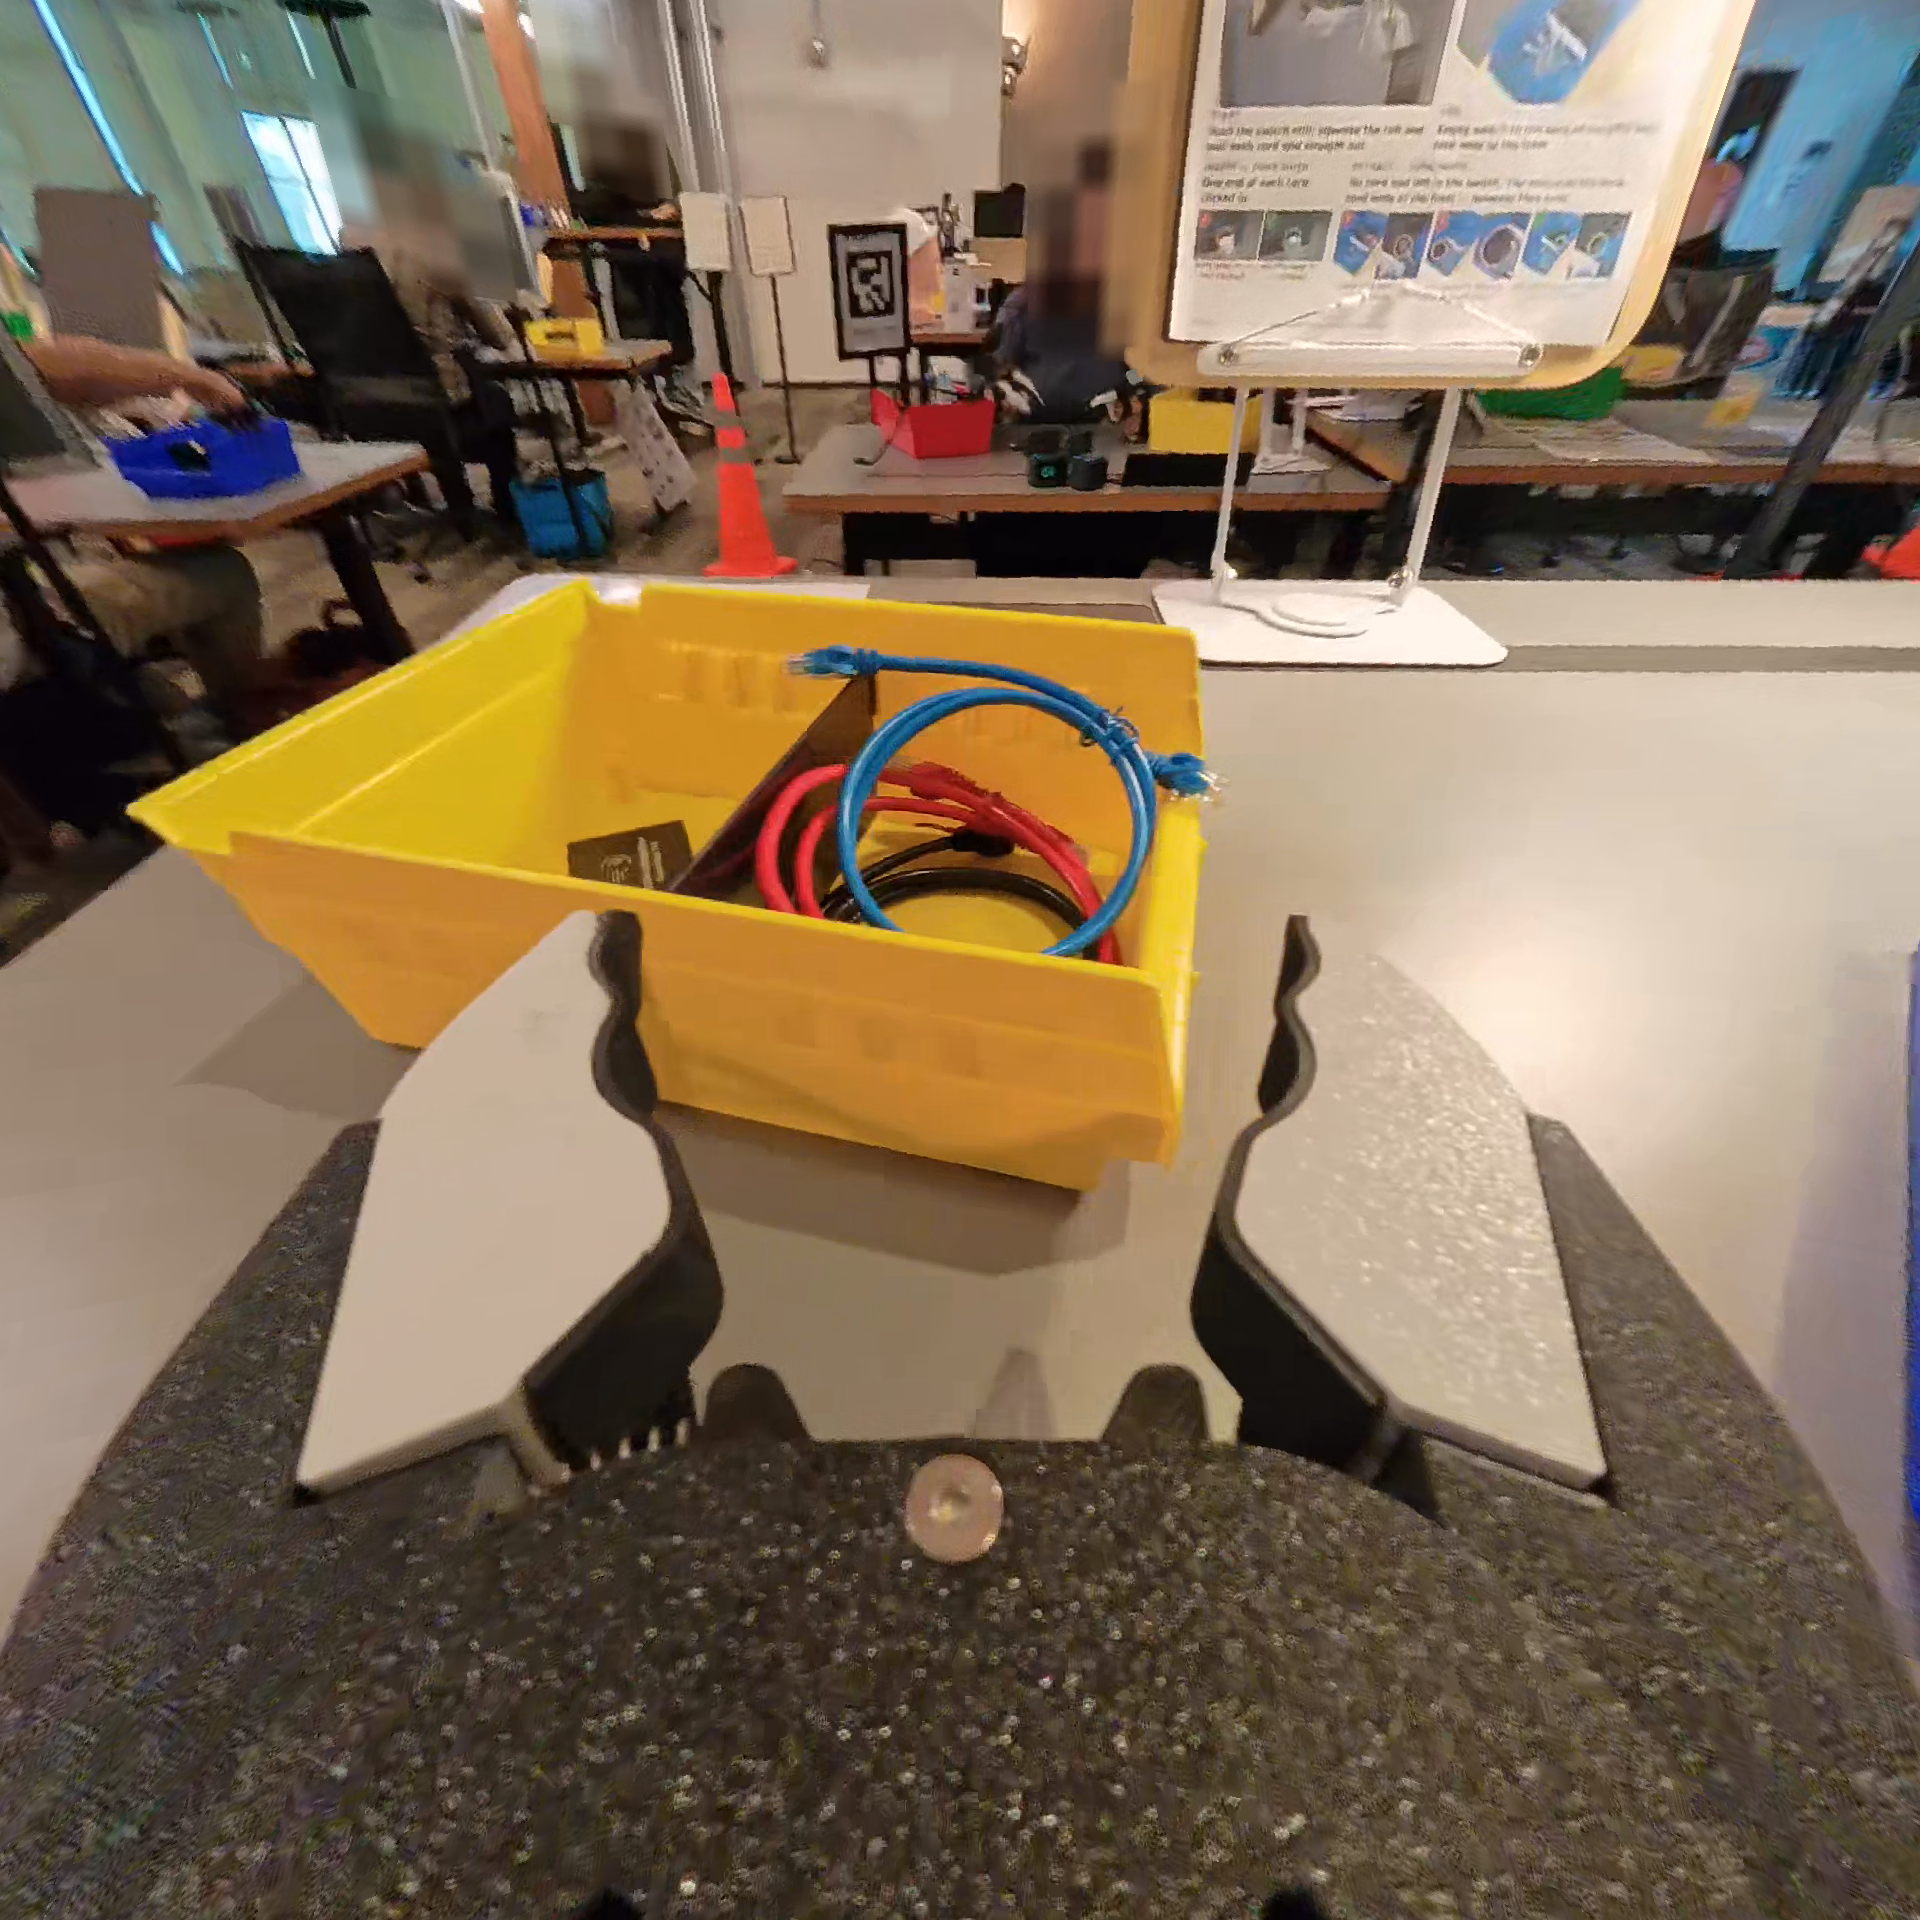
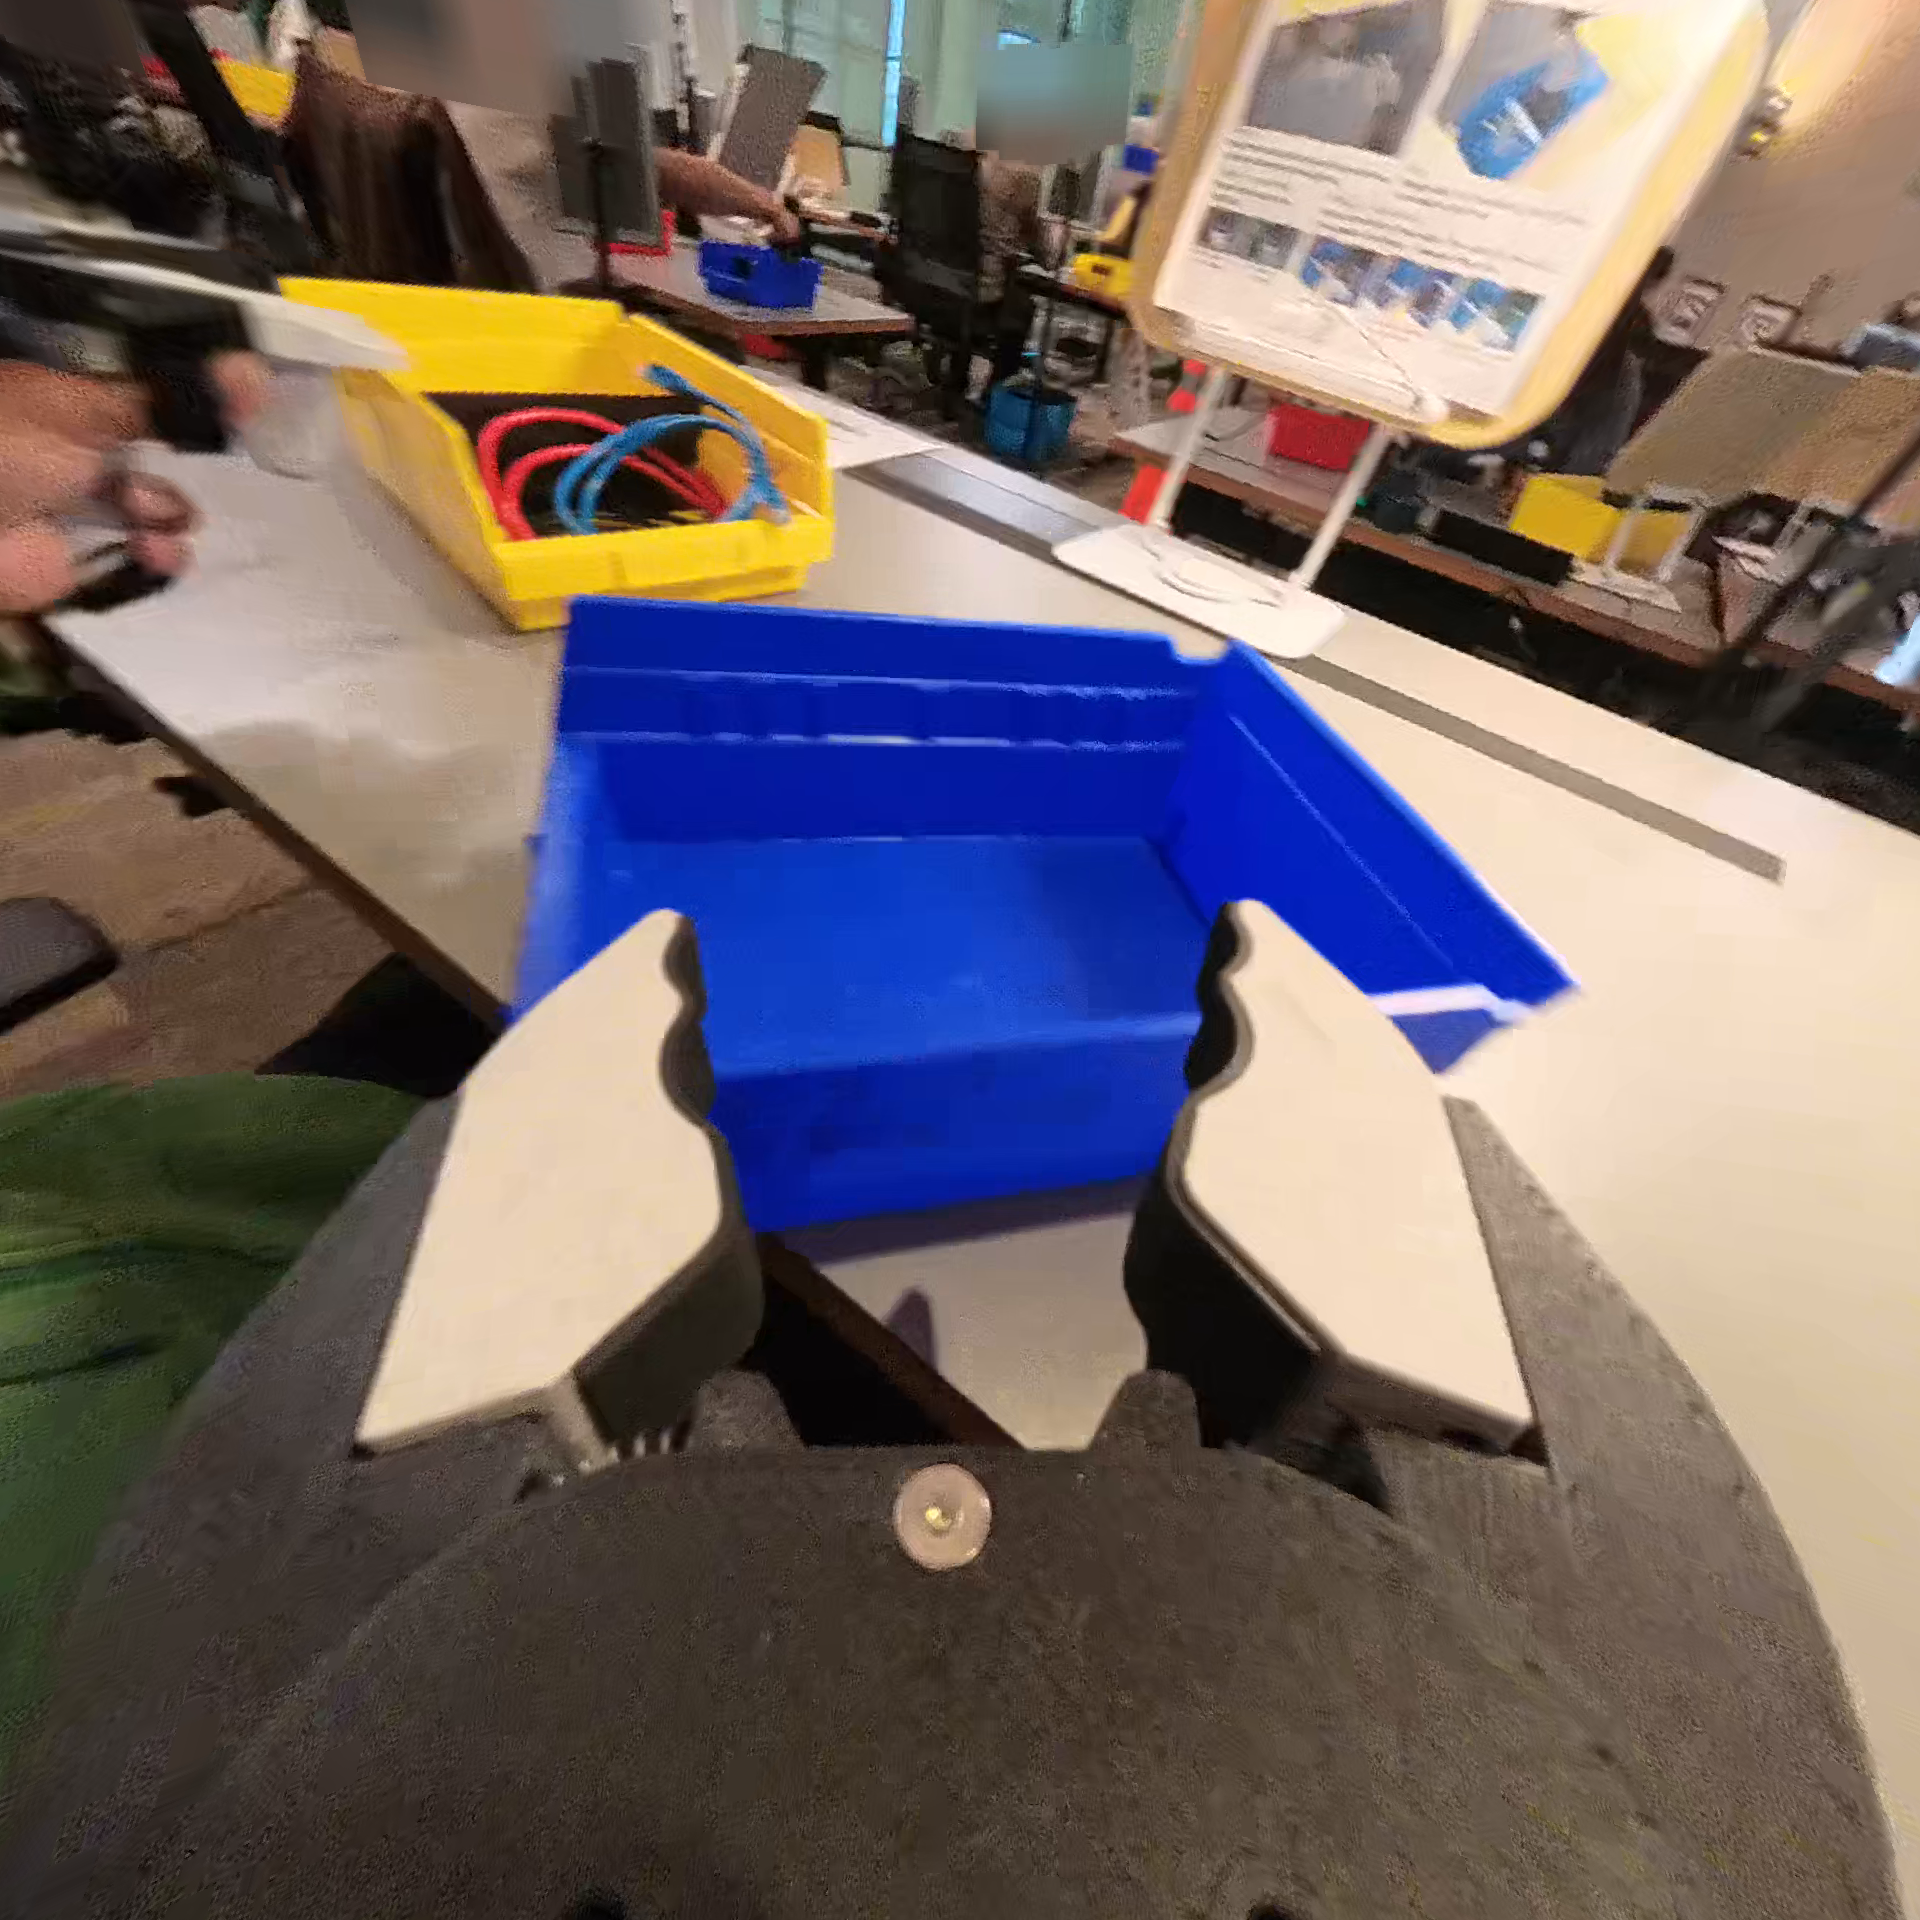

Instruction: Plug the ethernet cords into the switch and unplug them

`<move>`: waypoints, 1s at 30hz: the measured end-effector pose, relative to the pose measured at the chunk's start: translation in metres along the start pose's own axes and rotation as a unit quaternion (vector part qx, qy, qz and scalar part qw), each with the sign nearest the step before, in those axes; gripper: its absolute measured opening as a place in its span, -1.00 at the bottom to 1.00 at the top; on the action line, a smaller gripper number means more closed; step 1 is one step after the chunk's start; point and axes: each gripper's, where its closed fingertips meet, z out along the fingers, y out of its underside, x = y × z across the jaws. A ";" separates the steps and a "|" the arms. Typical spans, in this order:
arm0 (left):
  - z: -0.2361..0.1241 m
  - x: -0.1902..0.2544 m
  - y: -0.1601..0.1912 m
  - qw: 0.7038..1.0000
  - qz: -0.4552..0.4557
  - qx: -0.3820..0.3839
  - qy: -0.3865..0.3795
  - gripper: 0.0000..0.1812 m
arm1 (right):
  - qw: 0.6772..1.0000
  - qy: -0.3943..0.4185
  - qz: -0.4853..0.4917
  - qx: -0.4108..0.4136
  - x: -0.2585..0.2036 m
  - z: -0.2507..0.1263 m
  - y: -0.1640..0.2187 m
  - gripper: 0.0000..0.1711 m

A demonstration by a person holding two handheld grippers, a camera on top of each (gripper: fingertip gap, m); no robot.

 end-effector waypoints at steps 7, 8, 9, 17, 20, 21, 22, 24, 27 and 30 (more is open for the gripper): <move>0.025 0.012 0.019 0.990 0.110 -0.033 -0.078 0.27 | 0.992 0.050 -0.094 -0.075 -0.041 0.034 0.019 0.23; 0.029 0.004 0.024 0.988 0.116 -0.044 -0.089 0.25 | 0.991 0.051 -0.091 -0.080 -0.037 0.035 0.023 0.17; 0.032 -0.004 0.029 0.987 0.118 -0.056 -0.096 0.24 | 0.990 0.061 -0.091 -0.086 -0.029 0.035 0.027 0.15; 0.006 -0.108 0.044 0.976 0.064 -0.086 -0.190 0.09 | 0.961 0.212 -0.100 -0.148 0.076 0.008 0.058 -0.04; -0.016 -0.112 0.025 0.979 0.063 -0.036 -0.193 -0.01 | 0.963 0.225 -0.086 -0.123 0.083 -0.002 0.049 -0.13; -0.019 -0.099 0.016 0.982 0.068 -0.012 -0.176 -0.03 | 0.968 0.215 -0.081 -0.099 0.075 -0.001 0.038 -0.17; -0.018 -0.081 0.008 0.986 0.071 0.009 -0.149 -0.09 | 0.974 0.197 -0.080 -0.072 0.061 0.003 0.026 -0.20; -0.005 -0.039 0.002 0.994 0.074 0.017 -0.073 -0.19 | 0.986 0.138 -0.087 -0.030 0.020 0.021 0.007 -0.23; 0.030 0.013 0.011 0.997 0.075 -0.021 0.005 -0.24 | 0.994 0.052 -0.094 -0.031 -0.044 0.059 0.001 -0.20; 0.064 0.039 0.019 0.995 0.075 -0.055 0.026 -0.26 | 0.993 0.033 -0.104 -0.053 -0.076 0.099 0.005 -0.13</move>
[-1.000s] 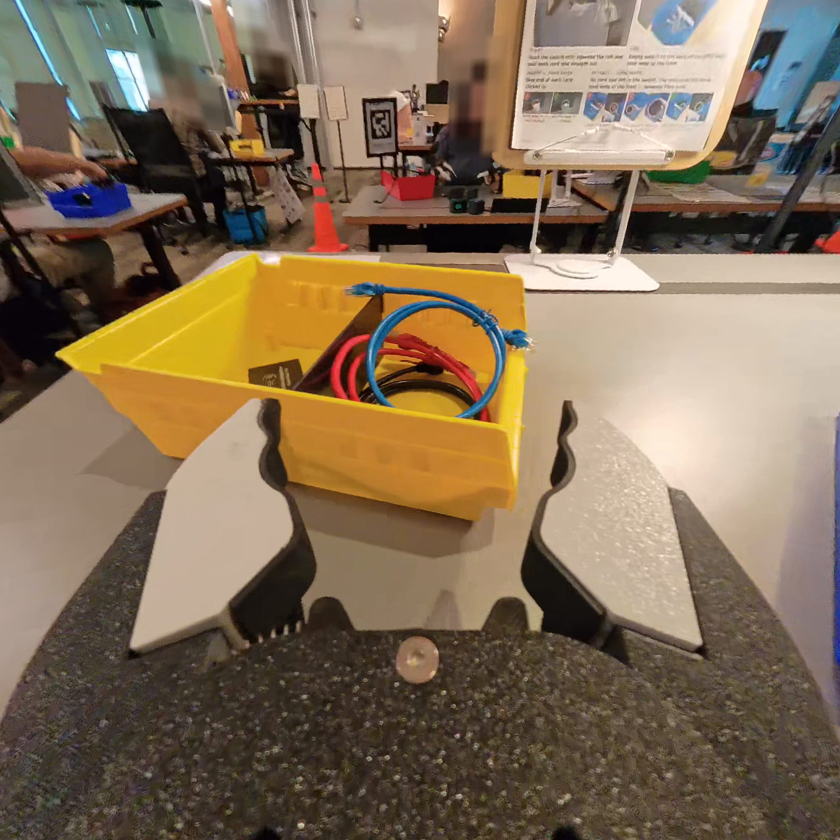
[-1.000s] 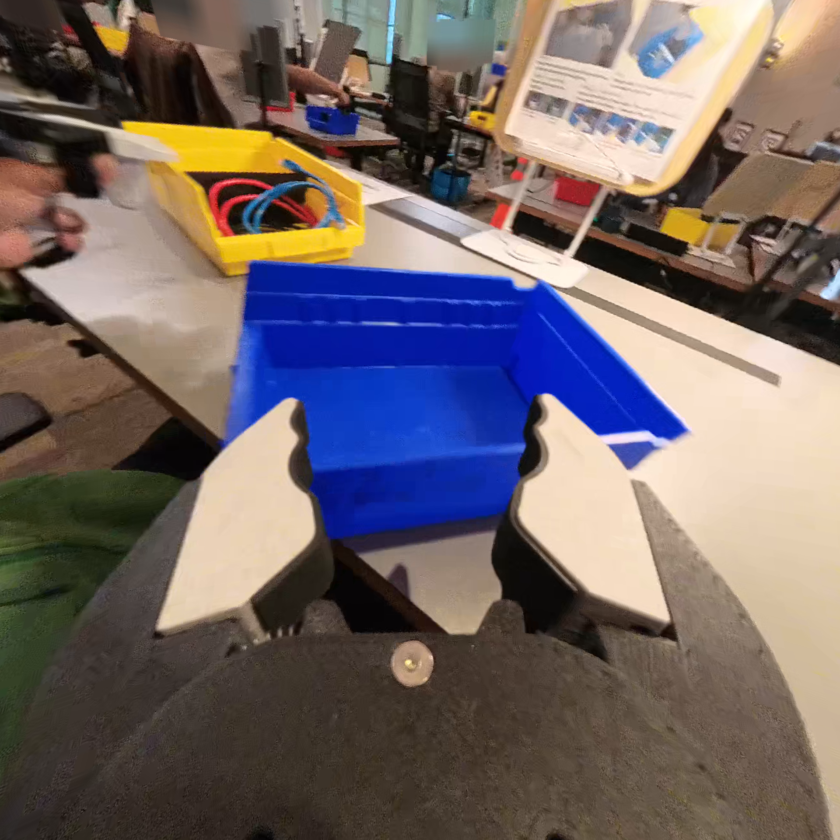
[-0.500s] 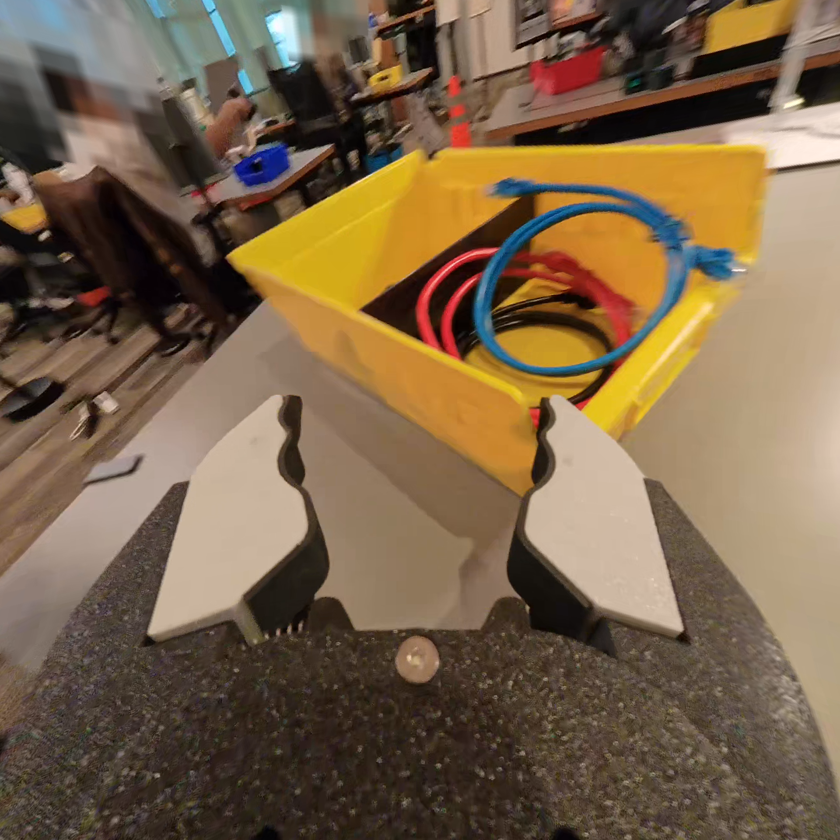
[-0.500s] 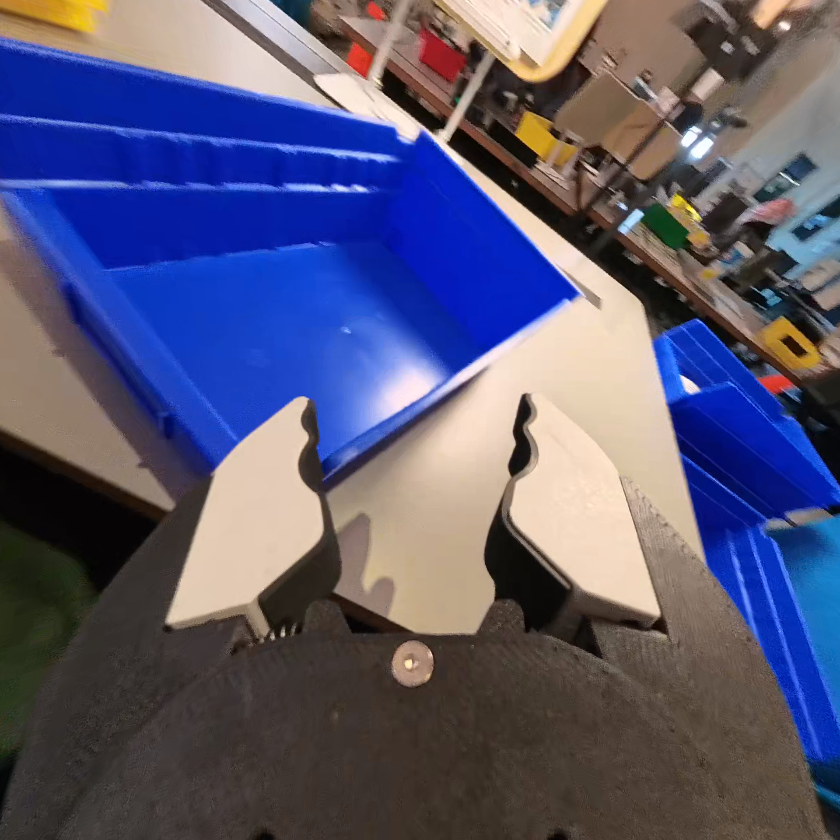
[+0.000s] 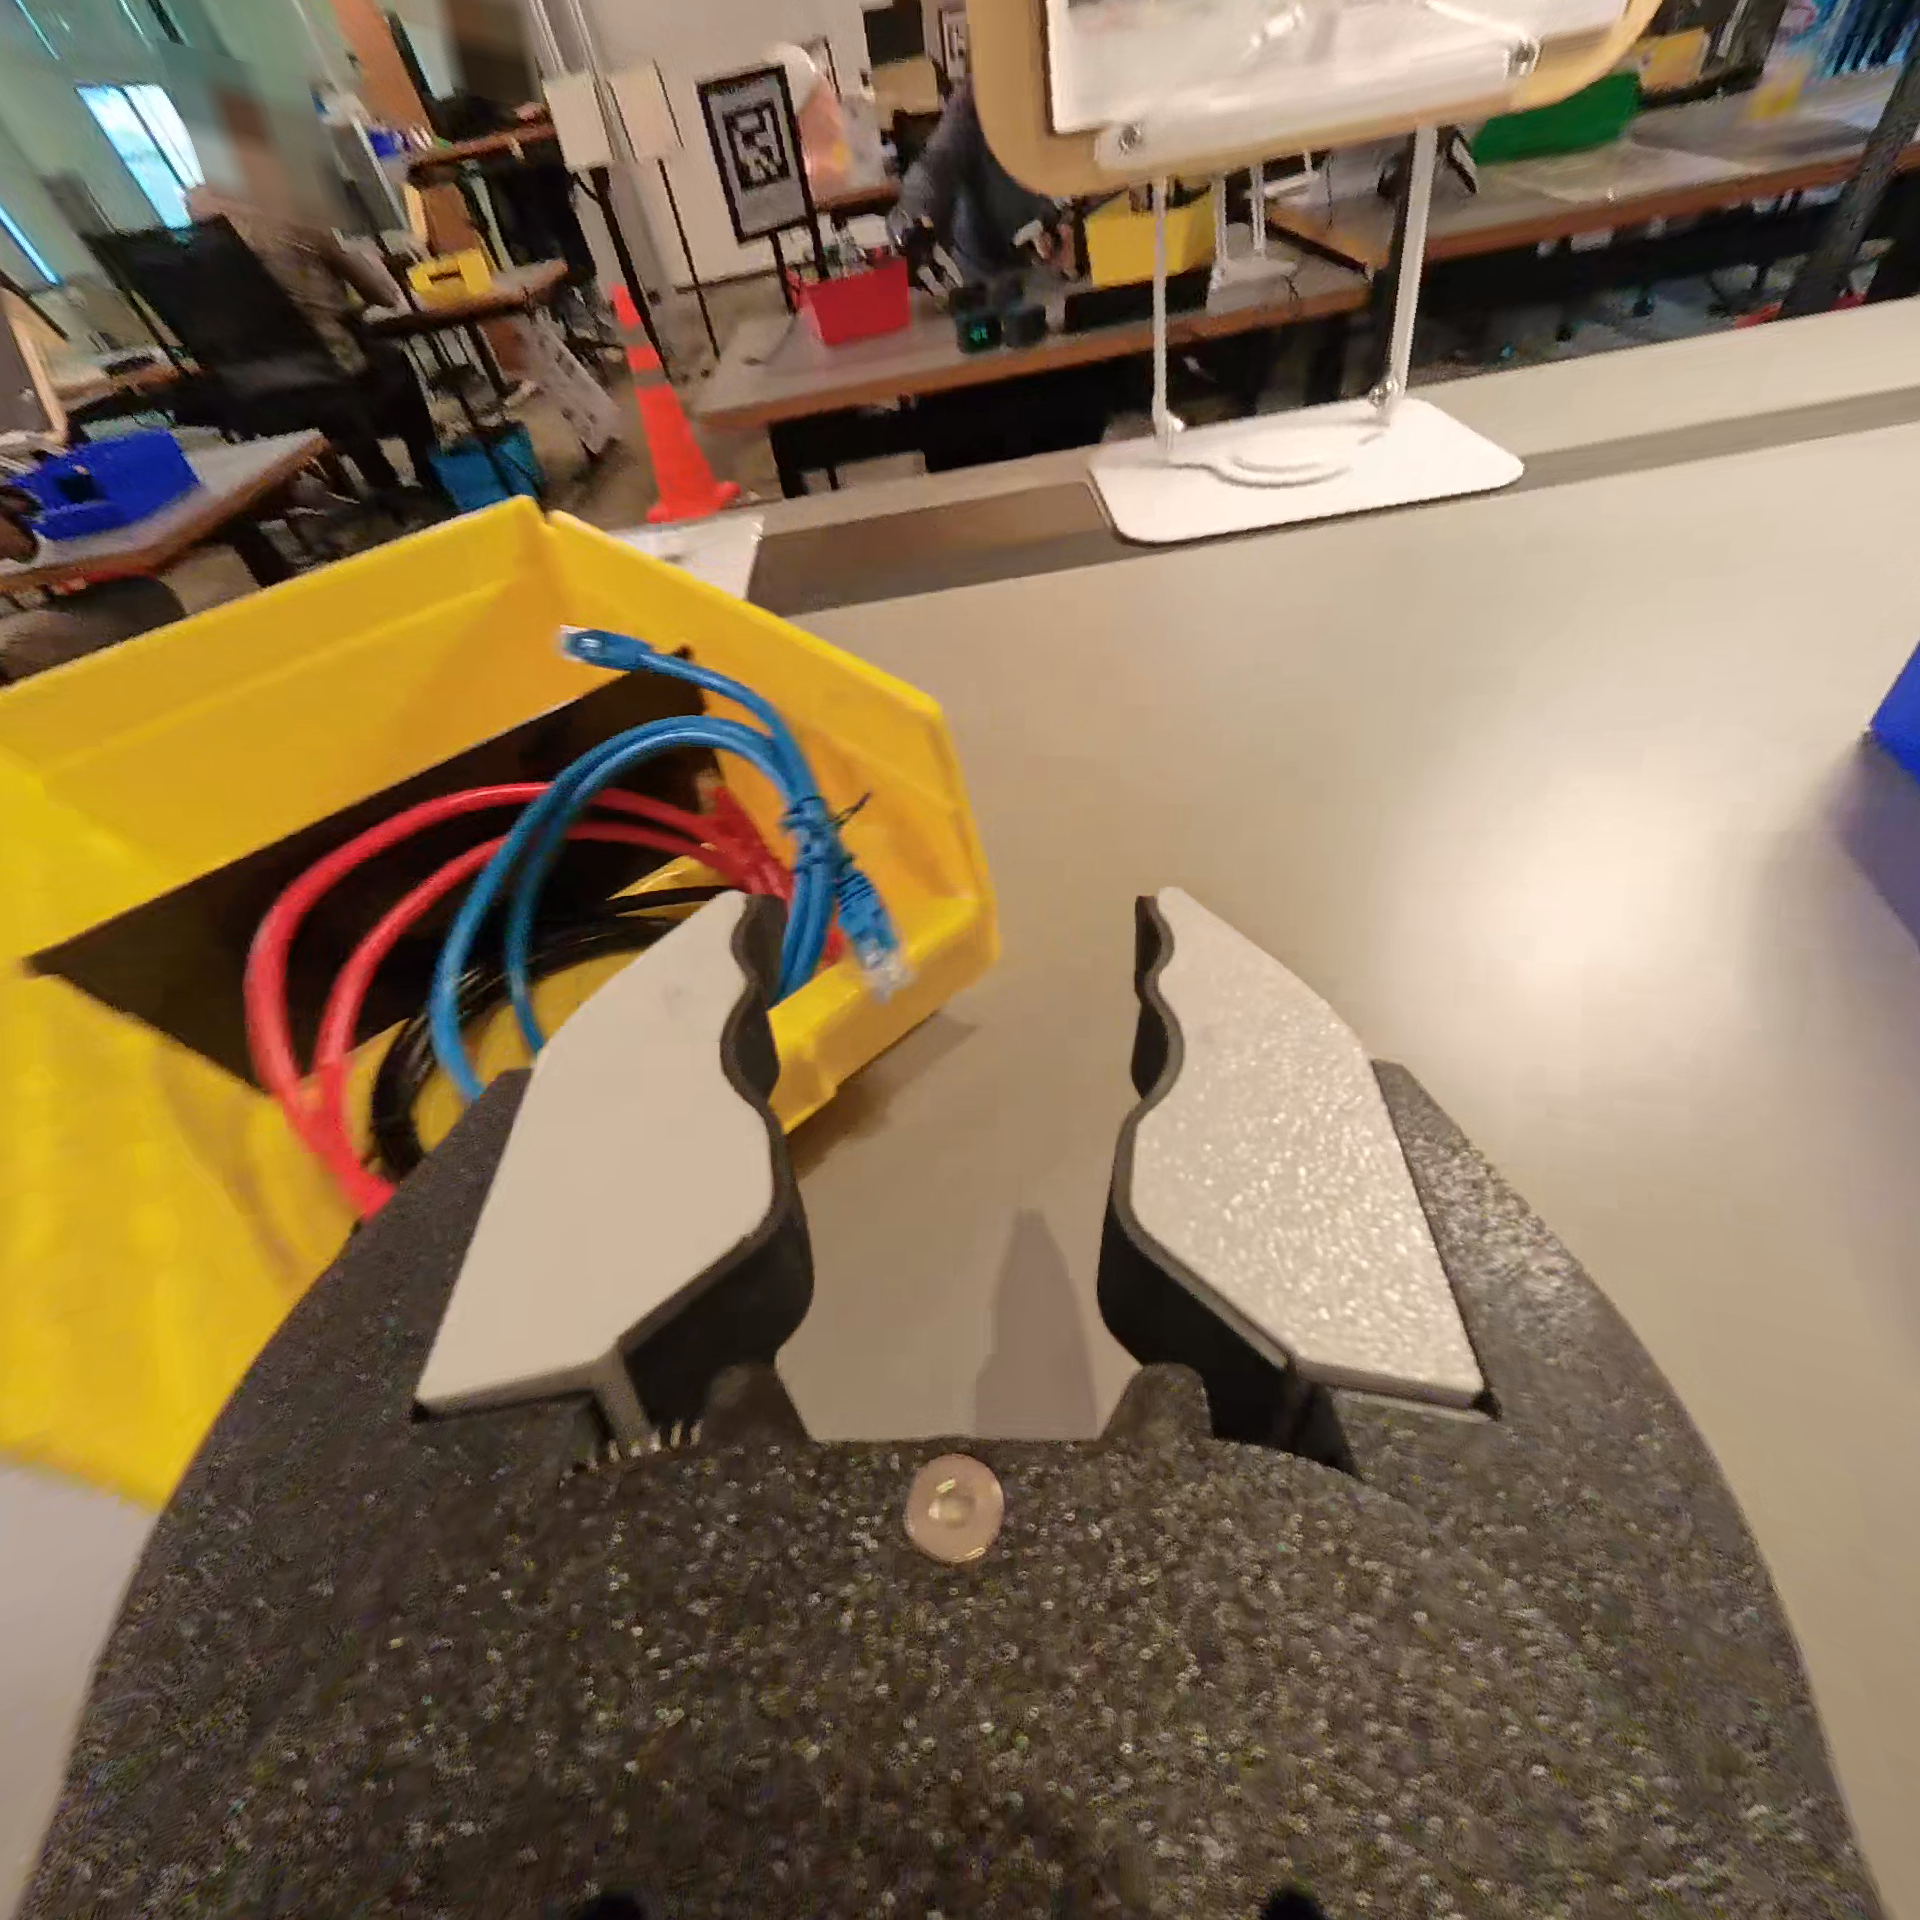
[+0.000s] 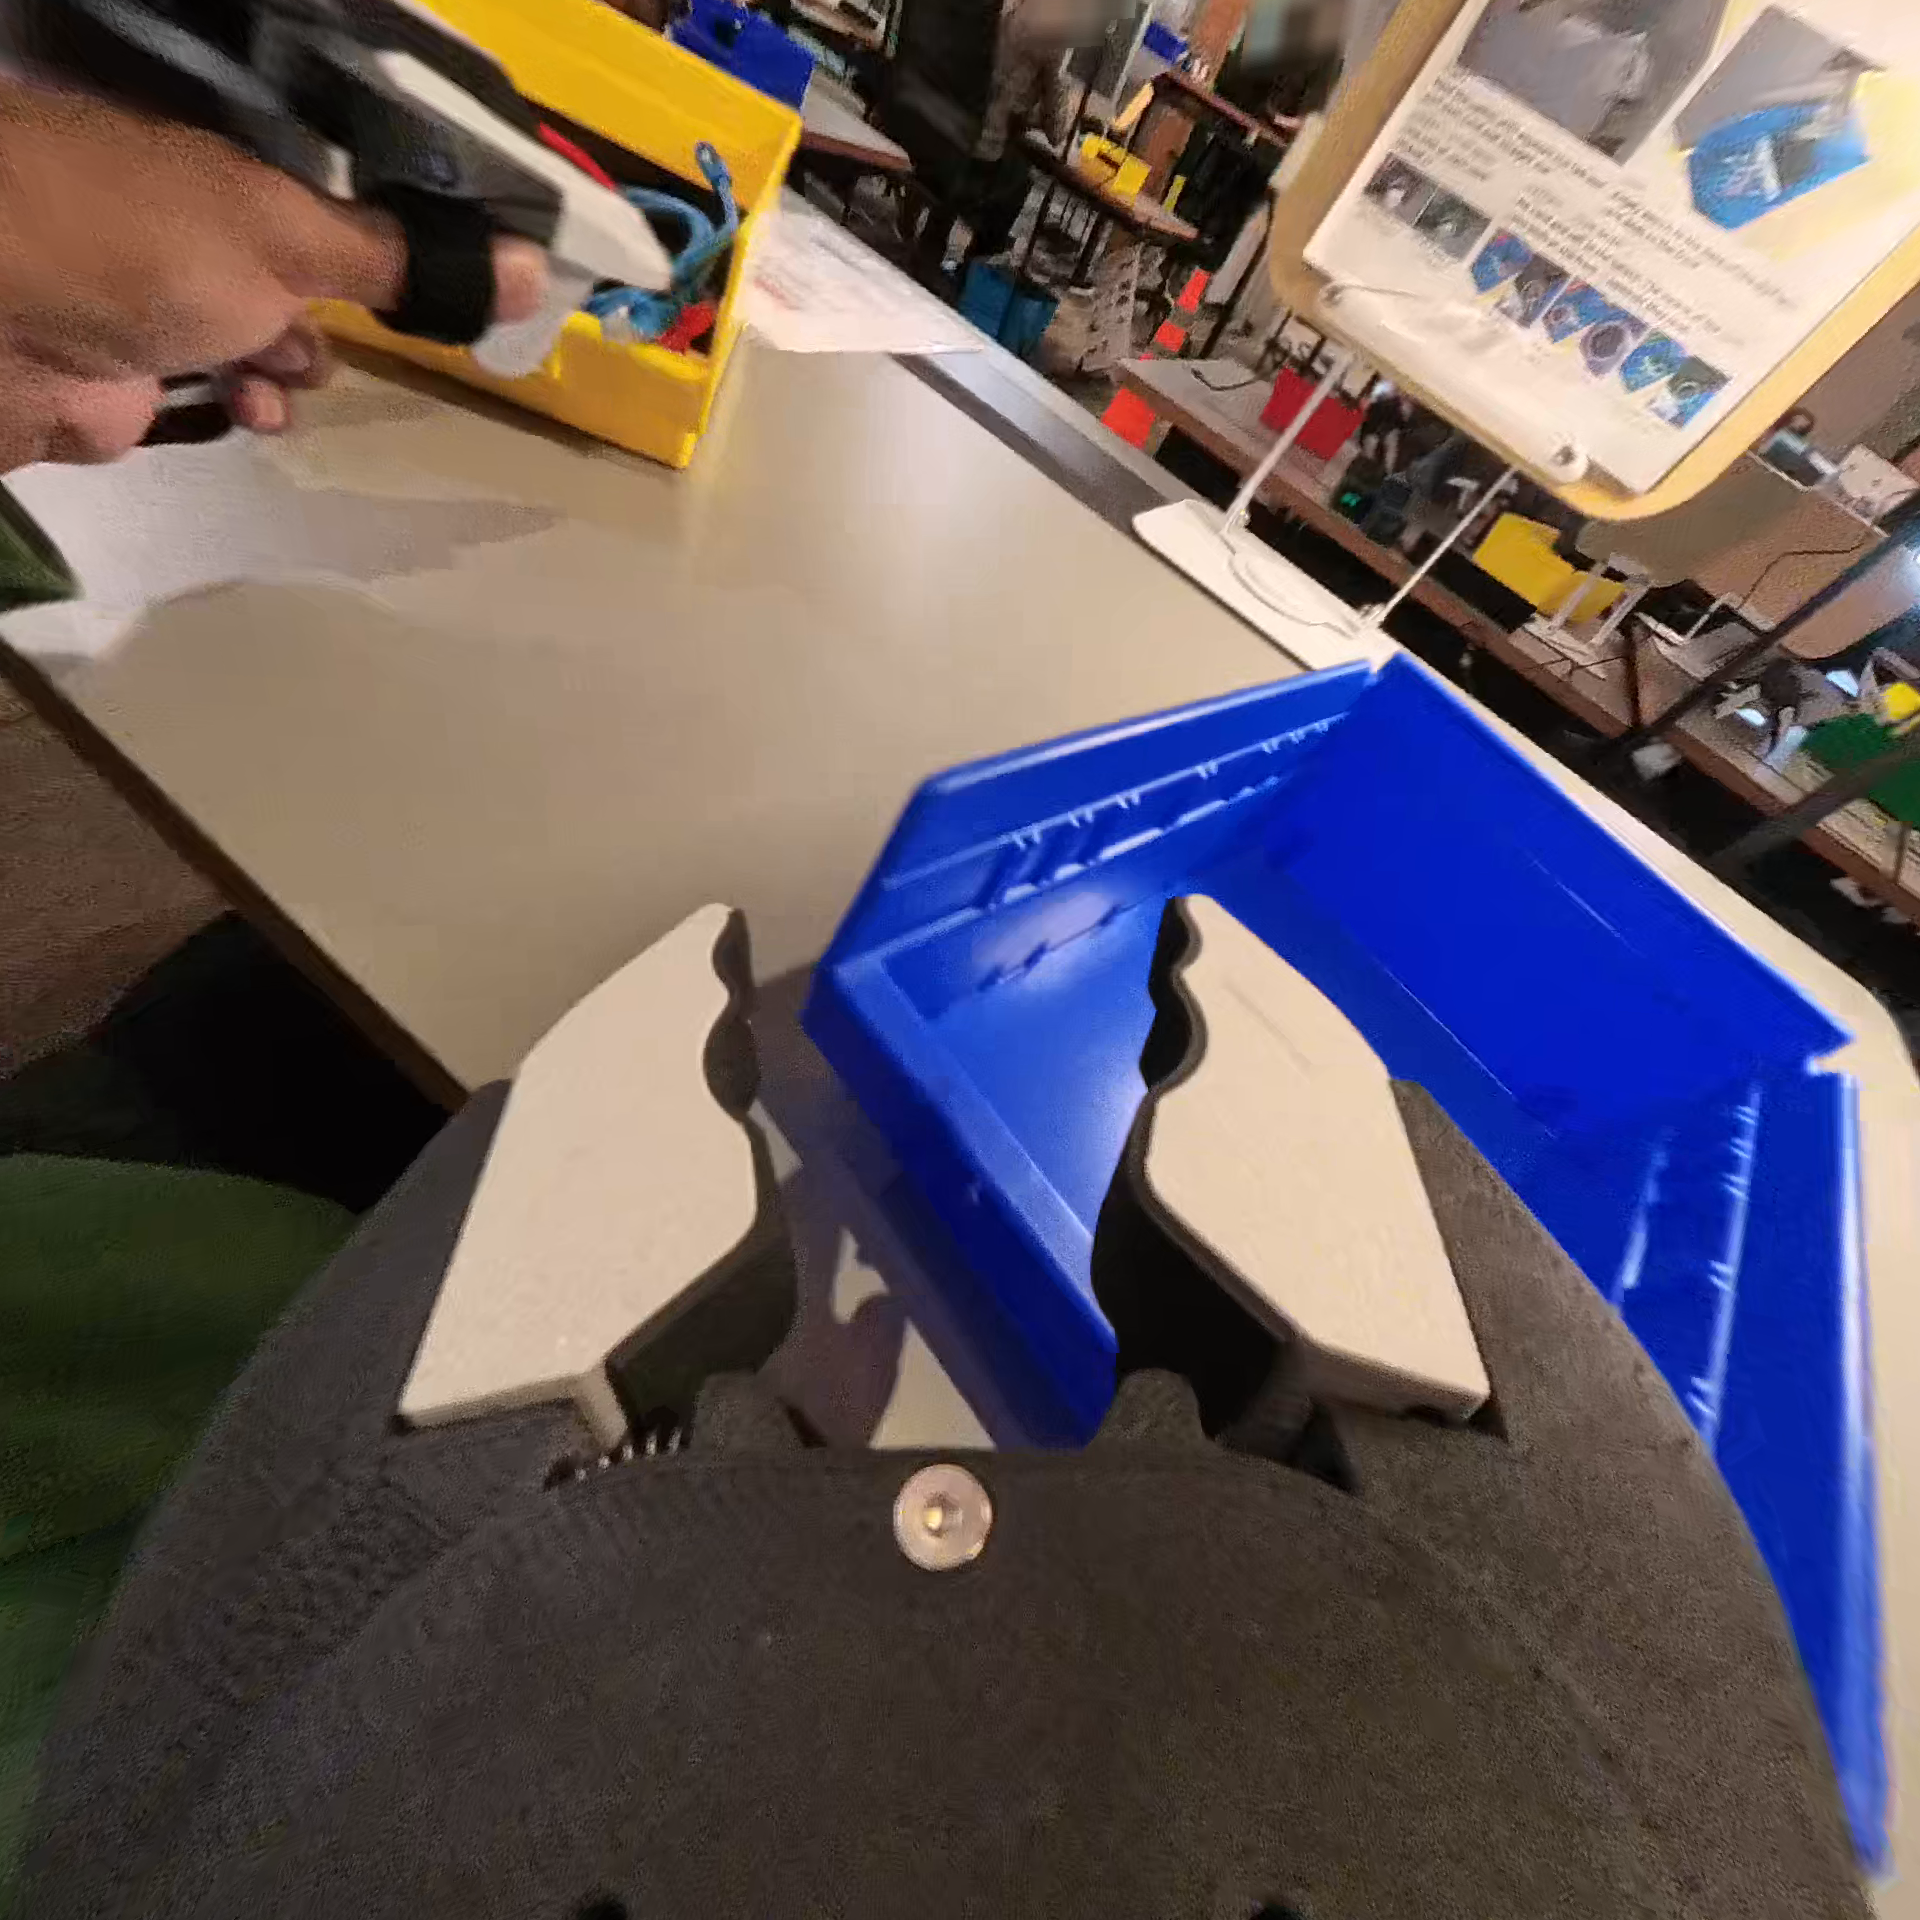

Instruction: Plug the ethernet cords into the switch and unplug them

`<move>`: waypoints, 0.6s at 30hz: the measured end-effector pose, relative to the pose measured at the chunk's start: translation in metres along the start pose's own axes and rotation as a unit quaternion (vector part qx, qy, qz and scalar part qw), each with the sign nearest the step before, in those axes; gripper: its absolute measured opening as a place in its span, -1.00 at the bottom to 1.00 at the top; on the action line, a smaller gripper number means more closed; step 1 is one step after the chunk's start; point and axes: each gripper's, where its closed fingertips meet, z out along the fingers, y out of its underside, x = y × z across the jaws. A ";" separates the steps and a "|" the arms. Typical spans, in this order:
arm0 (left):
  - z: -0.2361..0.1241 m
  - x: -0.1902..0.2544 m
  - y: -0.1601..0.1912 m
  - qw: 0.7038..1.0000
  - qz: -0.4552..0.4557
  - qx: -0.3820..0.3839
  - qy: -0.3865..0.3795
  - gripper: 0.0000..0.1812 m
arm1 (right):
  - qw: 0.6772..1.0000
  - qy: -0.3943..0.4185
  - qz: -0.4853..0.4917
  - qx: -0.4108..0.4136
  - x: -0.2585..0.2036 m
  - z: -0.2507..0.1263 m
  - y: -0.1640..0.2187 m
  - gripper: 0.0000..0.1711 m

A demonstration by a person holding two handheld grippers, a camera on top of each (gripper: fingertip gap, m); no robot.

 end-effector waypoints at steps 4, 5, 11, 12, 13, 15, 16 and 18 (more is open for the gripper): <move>0.039 0.009 -0.004 1.000 0.015 -0.020 -0.016 -0.31 | 0.998 0.040 -0.022 -0.043 -0.001 0.039 0.012 -0.11; 0.047 0.010 -0.005 0.999 0.018 -0.024 -0.021 -0.33 | 0.998 0.045 -0.022 -0.049 0.002 0.046 0.015 -0.12; 0.078 -0.009 0.011 0.988 0.090 -0.077 -0.094 -0.58 | 0.996 0.069 -0.031 -0.049 0.015 0.053 0.024 -0.36; 0.077 -0.014 0.017 0.988 0.093 -0.082 -0.094 -0.64 | 0.995 0.075 -0.035 -0.047 0.019 0.050 0.027 -0.41; 0.075 -0.015 0.020 0.991 0.080 -0.075 -0.079 -0.65 | 0.995 0.080 -0.036 -0.046 0.022 0.047 0.031 -0.47; 0.063 -0.025 0.025 0.992 0.063 -0.077 -0.077 -0.72 | 0.995 0.088 -0.032 -0.043 0.030 0.038 0.039 -0.57; 0.055 -0.034 0.028 0.991 0.066 -0.077 -0.089 -0.76 | 0.994 0.094 -0.029 -0.043 0.036 0.033 0.043 -0.61; 0.040 -0.053 0.035 0.989 0.059 -0.080 -0.108 -0.87 | 0.993 0.110 -0.025 -0.046 0.048 0.022 0.053 -0.67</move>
